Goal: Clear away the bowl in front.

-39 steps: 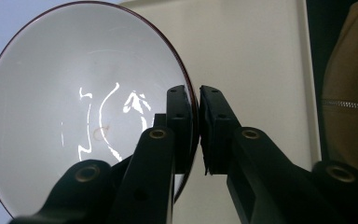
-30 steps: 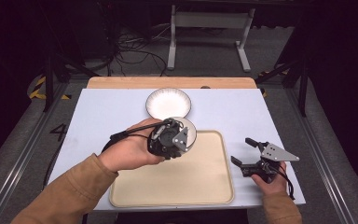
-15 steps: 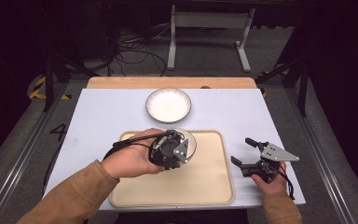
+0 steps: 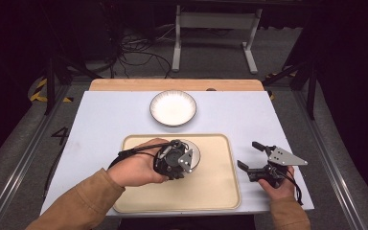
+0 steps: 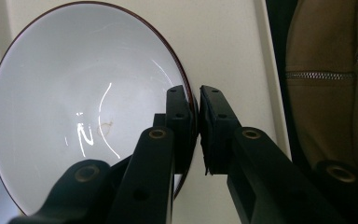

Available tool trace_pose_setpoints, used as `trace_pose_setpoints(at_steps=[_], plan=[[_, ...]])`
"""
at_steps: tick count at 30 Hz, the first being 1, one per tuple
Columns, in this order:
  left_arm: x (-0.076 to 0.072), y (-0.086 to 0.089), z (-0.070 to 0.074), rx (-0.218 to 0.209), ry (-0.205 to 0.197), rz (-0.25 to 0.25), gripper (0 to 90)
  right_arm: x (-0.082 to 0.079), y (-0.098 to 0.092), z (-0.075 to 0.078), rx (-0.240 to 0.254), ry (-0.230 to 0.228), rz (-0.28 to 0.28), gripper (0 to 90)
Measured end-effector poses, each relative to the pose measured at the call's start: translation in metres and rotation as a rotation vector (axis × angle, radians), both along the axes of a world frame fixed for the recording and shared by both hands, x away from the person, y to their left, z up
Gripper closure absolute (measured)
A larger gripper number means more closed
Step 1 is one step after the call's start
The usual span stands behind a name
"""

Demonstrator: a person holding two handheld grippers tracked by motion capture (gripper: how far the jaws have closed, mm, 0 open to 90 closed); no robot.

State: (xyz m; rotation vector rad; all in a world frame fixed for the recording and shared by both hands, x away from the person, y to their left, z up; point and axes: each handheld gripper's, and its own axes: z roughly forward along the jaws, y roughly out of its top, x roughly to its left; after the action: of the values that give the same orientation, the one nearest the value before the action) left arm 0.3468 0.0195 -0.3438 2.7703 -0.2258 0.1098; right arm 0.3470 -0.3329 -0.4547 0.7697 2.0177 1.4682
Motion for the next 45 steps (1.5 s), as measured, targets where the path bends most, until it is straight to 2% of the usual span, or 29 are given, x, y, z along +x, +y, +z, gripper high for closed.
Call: trace_pose_setpoints(at_steps=[9, 14, 16, 19, 31, 34, 39, 45], plan=[[0.004, -0.001, -0.016, 0.017, 0.029, 0.001, 82.9, 0.000, 0.000, 0.000, 0.000, 0.000, 0.002, 7.6], [0.005, -0.003, -0.022, 0.026, 0.034, 0.006, 82.9, 0.000, 0.000, 0.000, -0.001, 0.000, 0.001, 7.6], [0.007, -0.004, -0.025, 0.047, 0.029, -0.001, 83.0, 0.000, 0.000, 0.000, -0.001, 0.000, 0.002, 7.6], [0.008, -0.003, -0.028, 0.047, 0.035, 0.007, 82.9, 0.000, 0.000, 0.000, -0.001, 0.000, 0.002, 7.6], [0.008, -0.004, -0.031, 0.060, 0.031, 0.000, 83.7, 0.000, 0.000, 0.000, -0.004, 0.000, 0.001, 7.6], [0.008, -0.004, -0.033, 0.058, 0.050, 0.006, 83.9, 0.000, 0.000, 0.000, -0.005, 0.000, 0.001, 7.6], [0.008, -0.003, -0.034, 0.057, 0.057, 0.017, 84.2, 0.000, 0.000, 0.000, -0.004, 0.000, 0.000, 7.6], [0.008, -0.004, -0.038, 0.078, 0.078, 0.006, 84.0, 0.000, 0.001, 0.000, -0.005, 0.000, -0.001, 7.6]])
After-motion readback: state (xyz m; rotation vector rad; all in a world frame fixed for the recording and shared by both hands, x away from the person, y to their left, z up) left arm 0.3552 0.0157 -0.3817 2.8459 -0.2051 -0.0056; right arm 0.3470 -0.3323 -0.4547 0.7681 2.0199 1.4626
